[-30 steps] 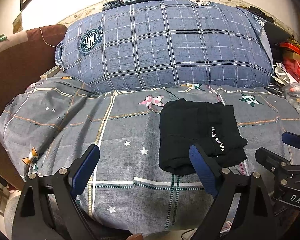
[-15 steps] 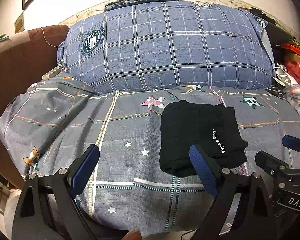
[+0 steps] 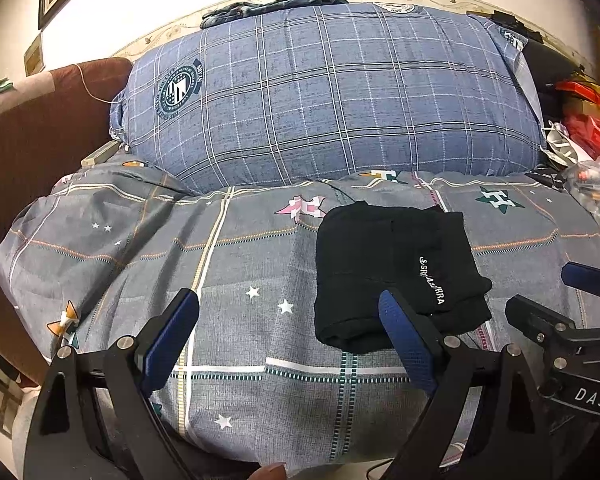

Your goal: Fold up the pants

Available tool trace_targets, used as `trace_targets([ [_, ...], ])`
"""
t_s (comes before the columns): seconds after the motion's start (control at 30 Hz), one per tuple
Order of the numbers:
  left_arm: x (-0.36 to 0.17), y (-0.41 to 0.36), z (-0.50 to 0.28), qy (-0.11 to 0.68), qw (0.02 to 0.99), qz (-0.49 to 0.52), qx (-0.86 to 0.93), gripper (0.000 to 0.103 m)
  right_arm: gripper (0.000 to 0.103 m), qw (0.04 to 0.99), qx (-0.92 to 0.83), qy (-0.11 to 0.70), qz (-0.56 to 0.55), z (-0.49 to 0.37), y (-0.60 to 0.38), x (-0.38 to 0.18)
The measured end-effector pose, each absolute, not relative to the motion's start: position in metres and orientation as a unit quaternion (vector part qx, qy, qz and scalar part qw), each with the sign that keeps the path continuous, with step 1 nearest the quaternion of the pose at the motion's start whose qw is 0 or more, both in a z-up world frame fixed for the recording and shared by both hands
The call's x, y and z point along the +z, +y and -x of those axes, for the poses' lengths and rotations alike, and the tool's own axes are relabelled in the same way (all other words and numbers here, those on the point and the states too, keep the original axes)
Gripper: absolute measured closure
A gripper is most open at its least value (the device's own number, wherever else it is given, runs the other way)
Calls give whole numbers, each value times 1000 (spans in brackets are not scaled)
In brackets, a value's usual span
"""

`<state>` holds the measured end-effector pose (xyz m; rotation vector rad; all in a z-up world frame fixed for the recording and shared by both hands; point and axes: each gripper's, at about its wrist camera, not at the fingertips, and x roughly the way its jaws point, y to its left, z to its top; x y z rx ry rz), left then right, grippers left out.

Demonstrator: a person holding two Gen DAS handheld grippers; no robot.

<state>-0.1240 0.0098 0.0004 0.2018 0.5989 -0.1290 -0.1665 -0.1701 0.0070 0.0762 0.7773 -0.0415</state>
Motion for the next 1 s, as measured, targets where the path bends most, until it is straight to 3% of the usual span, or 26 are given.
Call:
trace_targets([
  [1.0,1,10,124,293,947,-107,-74,10,18,924,-20,379,-37,166,-171,7],
])
